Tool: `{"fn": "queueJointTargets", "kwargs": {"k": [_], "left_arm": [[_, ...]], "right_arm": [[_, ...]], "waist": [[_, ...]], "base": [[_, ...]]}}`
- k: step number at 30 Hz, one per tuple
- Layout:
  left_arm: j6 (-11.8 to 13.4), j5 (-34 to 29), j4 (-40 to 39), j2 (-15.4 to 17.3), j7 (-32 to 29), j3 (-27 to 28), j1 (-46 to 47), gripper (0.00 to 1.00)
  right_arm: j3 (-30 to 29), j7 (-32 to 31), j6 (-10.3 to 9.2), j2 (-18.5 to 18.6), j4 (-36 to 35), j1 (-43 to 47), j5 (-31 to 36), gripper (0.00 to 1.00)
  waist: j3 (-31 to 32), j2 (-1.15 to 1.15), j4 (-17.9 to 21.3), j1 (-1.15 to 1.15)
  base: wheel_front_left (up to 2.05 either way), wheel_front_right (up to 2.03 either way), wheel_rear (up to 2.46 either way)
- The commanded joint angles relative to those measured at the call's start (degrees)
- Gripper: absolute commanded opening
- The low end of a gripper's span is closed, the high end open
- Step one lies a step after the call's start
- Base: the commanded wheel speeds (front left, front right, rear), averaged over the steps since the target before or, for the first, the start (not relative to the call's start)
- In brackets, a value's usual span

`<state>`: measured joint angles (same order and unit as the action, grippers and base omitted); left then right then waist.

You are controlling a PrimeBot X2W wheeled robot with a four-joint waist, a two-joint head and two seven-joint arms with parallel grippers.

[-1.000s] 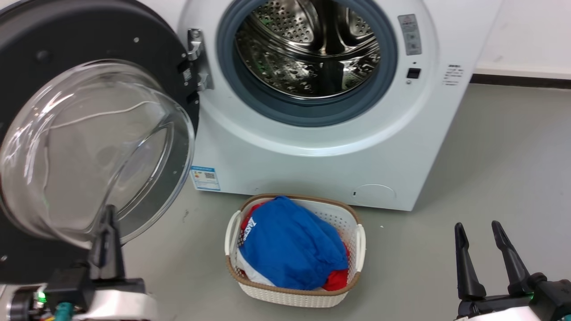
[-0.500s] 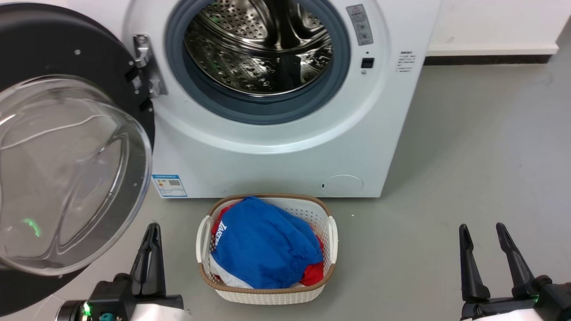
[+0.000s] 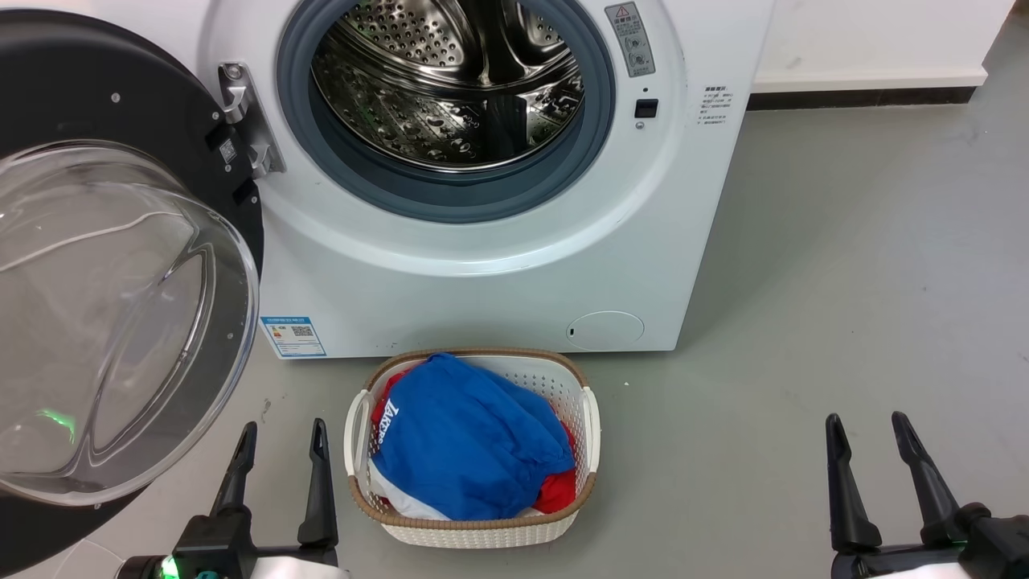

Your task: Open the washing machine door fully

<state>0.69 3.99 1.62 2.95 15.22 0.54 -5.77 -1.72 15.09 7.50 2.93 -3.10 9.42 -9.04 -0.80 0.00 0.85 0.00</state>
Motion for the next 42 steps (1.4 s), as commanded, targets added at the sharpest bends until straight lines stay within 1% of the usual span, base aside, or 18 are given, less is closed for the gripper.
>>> {"fn": "queueJointTargets", "kwargs": {"k": [1,12,13,17,26,28,42], "left_arm": [[0.23,0.14,0.20,-0.08,-0.14,0.06,-0.56,1.00],[0.09,-0.15,0.33,-0.08,-0.14,0.59,-0.93,1.00],[-0.04,0.20,0.53,0.00,0.01,0.36,-0.21,0.00],[-0.20,0.60,2.90,-0.04,-0.10,0.10,-0.73,0.00],[-1.19,11.42,4.23,-0.05,-2.91,0.98,1.07,0.00],[-1.50,14.73,4.51,-0.05,-3.66,1.14,1.51,0.00],[-2.74,28.02,5.82,-0.05,-6.87,1.98,3.46,0.00]], "right_arm": [[-0.01,0.10,-0.01,-0.11,0.26,0.23,-0.17,1.00],[0.11,0.11,-0.01,-0.11,0.49,0.28,-0.39,1.00],[0.16,-0.01,0.00,0.00,0.57,0.03,-0.09,0.00],[0.34,-0.22,0.00,0.00,2.71,0.31,-0.31,0.00],[0.58,-2.13,0.00,0.68,4.27,-1.59,-11.35,0.00],[0.63,-2.74,0.00,0.86,4.84,-2.27,-14.67,0.00],[0.65,-5.35,0.00,1.47,6.99,-4.75,-27.91,0.00]], "waist": [[0.05,0.00,-0.08,0.00],[0.32,0.00,-0.29,0.00],[0.31,0.00,-0.30,0.00],[0.32,0.00,-0.30,0.00],[0.34,0.00,-0.35,0.00],[0.35,0.00,-0.36,0.00],[0.38,0.00,-0.41,0.00]], "base": [[0.00,0.00,0.00],[0.00,0.00,0.00],[0.00,0.00,0.00],[0.00,0.00,0.00],[0.00,0.00,0.00],[0.00,0.00,0.00],[0.00,0.00,0.00]]}}
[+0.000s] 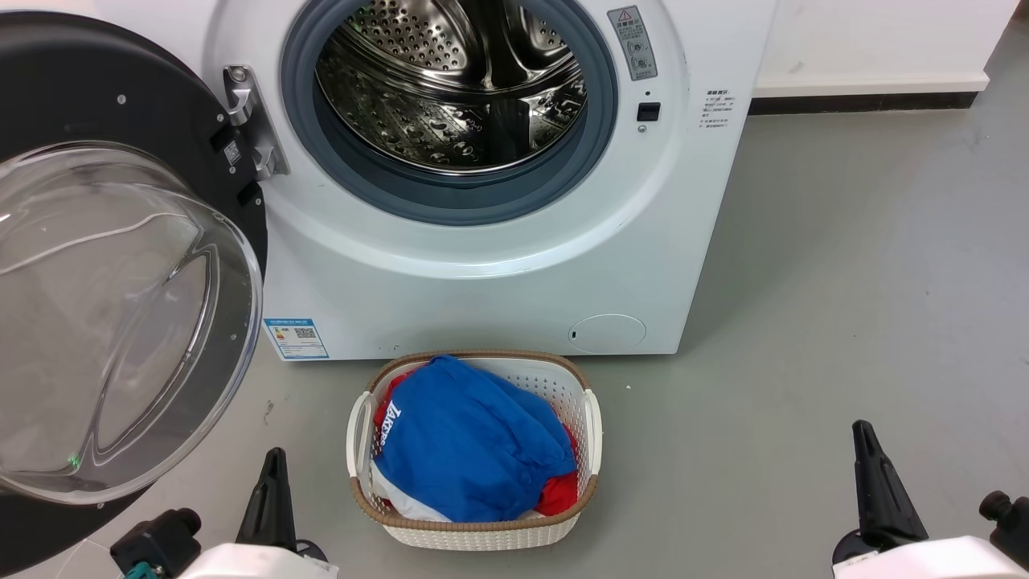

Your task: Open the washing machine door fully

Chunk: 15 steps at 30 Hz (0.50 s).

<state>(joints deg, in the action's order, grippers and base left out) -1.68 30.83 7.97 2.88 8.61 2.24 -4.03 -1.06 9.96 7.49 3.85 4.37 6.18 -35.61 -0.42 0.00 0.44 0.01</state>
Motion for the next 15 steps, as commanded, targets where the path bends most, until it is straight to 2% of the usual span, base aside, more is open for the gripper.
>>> {"fn": "queueJointTargets", "kwargs": {"k": [1,15], "left_arm": [[-0.44,2.12,-0.44,0.02,-0.48,0.34,1.88,0.00],[-1.57,14.24,0.87,0.01,-3.49,1.18,3.67,0.00]], "right_arm": [[-0.02,-0.42,0.01,0.58,-0.32,-1.66,-2.24,0.00],[-0.29,-3.00,0.01,0.92,1.62,-3.95,-14.10,0.00]], "waist": [[0.00,0.00,-0.01,-0.01],[0.04,0.00,-0.07,-0.01]], "base": [[0.00,0.00,0.00],[0.00,0.00,0.00]]}}
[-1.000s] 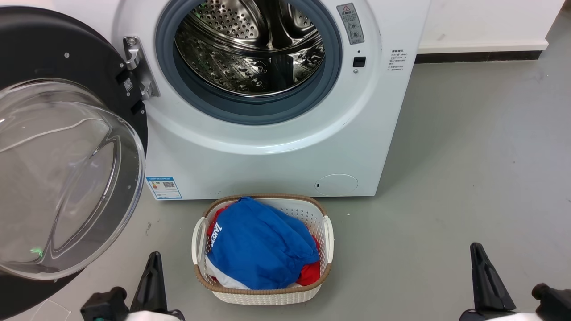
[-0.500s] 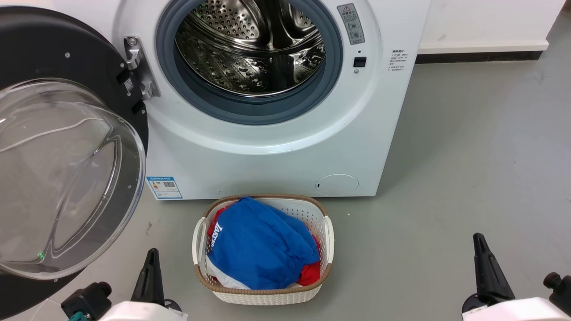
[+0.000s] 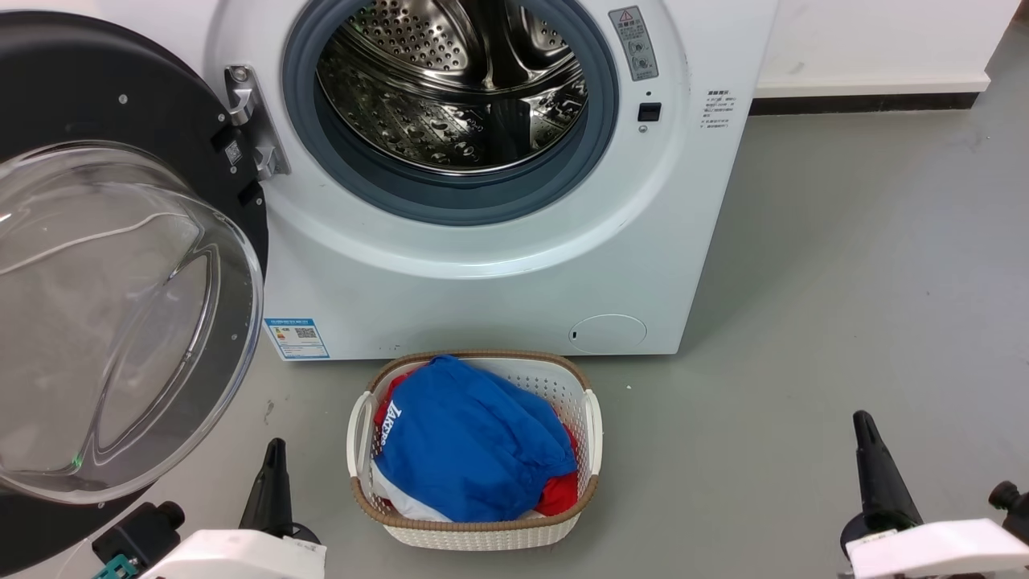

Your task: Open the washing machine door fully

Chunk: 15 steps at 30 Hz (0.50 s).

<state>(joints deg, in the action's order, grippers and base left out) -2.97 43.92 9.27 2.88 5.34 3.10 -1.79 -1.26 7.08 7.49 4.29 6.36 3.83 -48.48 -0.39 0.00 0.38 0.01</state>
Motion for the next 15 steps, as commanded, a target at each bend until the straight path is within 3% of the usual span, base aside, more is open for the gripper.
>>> {"fn": "queueJointTargets", "kwargs": {"k": [1,15], "left_arm": [[-0.34,1.96,-0.35,0.01,-0.43,0.37,1.58,0.00],[-1.32,12.37,0.77,0.01,-3.05,1.06,3.12,0.00]], "right_arm": [[-0.12,-0.32,0.01,0.50,-0.23,-1.70,-2.04,0.00],[-0.55,-2.74,0.01,0.64,1.48,-3.66,-12.05,0.00]], "waist": [[0.00,0.00,-0.01,0.00],[0.04,0.00,-0.07,0.00]], "base": [[0.00,0.00,0.00],[0.00,0.00,0.00]]}}
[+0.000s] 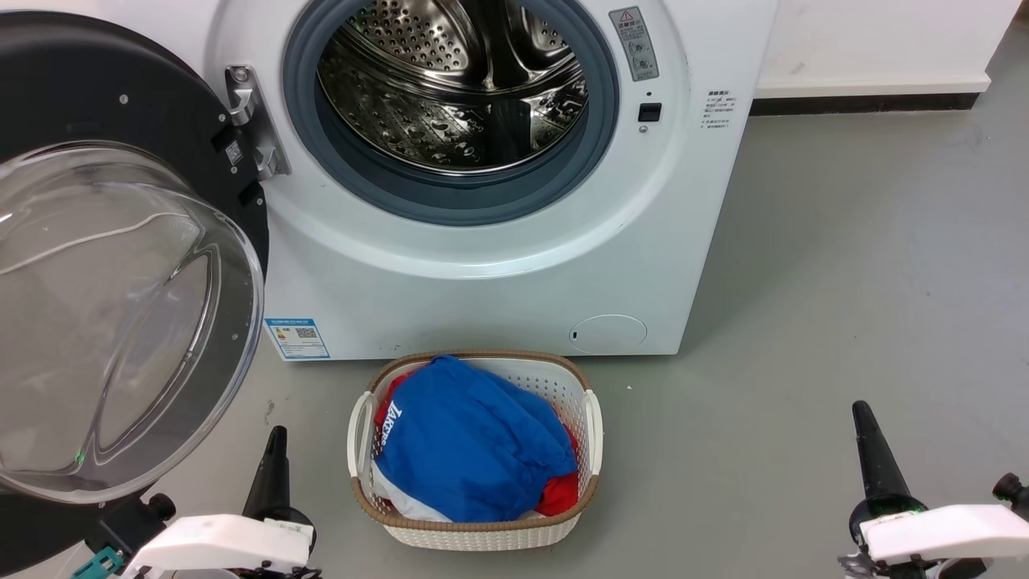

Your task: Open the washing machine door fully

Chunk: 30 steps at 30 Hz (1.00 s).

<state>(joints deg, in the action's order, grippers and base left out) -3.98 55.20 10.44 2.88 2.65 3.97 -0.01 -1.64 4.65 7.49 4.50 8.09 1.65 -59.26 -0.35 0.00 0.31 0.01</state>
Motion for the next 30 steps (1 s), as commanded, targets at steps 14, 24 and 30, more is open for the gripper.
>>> {"fn": "queueJointTargets", "kwargs": {"k": [14,24,30], "left_arm": [[-1.23,10.21,0.64,0.00,-2.59,0.86,2.69,0.00],[-1.68,16.08,1.30,0.00,-4.04,1.24,3.54,0.00],[-2.06,19.36,1.64,-0.01,-4.91,1.42,4.11,0.00]], "right_arm": [[-0.67,-2.53,0.01,0.45,1.27,-3.21,-9.86,0.00],[-1.06,-3.98,0.01,0.40,2.26,-4.27,-15.40,0.00],[-1.31,-4.83,0.01,0.35,2.79,-4.80,-18.44,0.00]], "waist": [[0.03,0.00,-0.07,0.00],[0.06,0.00,-0.11,0.00],[0.07,0.00,-0.14,0.00]], "base": [[0.00,0.00,0.00],[0.00,0.00,0.00],[0.00,0.00,0.00]]}}
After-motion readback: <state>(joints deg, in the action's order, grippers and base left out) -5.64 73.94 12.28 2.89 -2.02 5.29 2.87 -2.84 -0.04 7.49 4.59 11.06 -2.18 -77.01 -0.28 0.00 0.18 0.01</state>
